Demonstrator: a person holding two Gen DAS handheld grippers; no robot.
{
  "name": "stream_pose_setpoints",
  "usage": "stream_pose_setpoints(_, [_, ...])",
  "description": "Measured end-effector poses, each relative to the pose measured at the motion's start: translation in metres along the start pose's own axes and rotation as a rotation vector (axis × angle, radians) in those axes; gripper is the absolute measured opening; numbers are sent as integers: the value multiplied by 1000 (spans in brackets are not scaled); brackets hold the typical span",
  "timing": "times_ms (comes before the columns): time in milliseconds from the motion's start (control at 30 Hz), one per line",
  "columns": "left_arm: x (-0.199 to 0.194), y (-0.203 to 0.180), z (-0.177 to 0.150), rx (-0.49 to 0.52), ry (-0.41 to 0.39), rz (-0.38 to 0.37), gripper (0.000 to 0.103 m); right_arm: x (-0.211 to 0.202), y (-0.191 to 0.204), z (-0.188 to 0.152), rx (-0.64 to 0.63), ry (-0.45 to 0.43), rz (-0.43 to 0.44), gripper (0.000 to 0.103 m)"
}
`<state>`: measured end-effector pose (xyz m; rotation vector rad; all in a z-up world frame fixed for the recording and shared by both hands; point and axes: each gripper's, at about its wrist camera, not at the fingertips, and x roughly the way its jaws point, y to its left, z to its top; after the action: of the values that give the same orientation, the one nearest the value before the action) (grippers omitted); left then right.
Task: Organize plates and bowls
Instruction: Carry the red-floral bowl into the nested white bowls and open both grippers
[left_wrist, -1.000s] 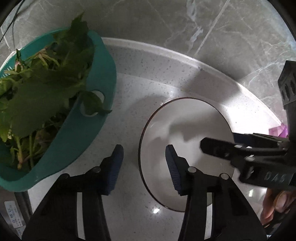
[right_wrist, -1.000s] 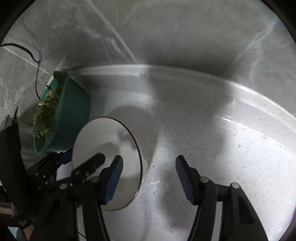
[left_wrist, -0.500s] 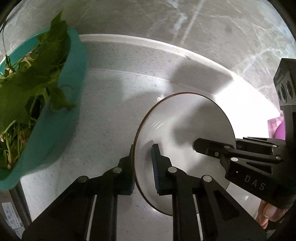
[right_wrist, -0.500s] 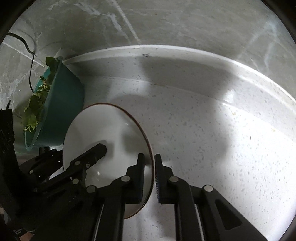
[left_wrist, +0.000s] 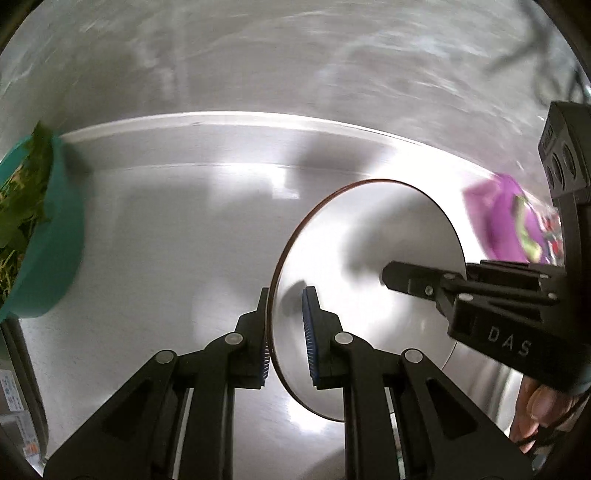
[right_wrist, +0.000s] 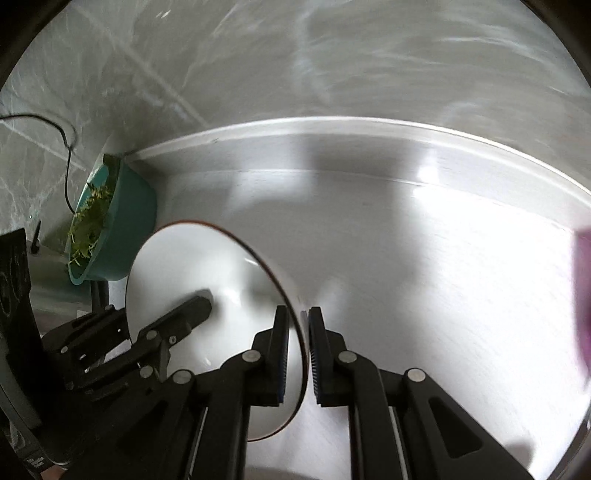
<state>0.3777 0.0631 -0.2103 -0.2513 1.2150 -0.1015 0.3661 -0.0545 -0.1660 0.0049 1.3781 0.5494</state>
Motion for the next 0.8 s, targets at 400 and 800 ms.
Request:
stream_pose_setpoints(400, [-29, -136, -47, 249, 33, -154, 13, -107, -77, -100, 149, -78, -95, 13])
stream_pose_setpoints(800, [-44, -254, -148, 360, 115, -190, 13, -151, -147, -203, 255, -81, -99, 13])
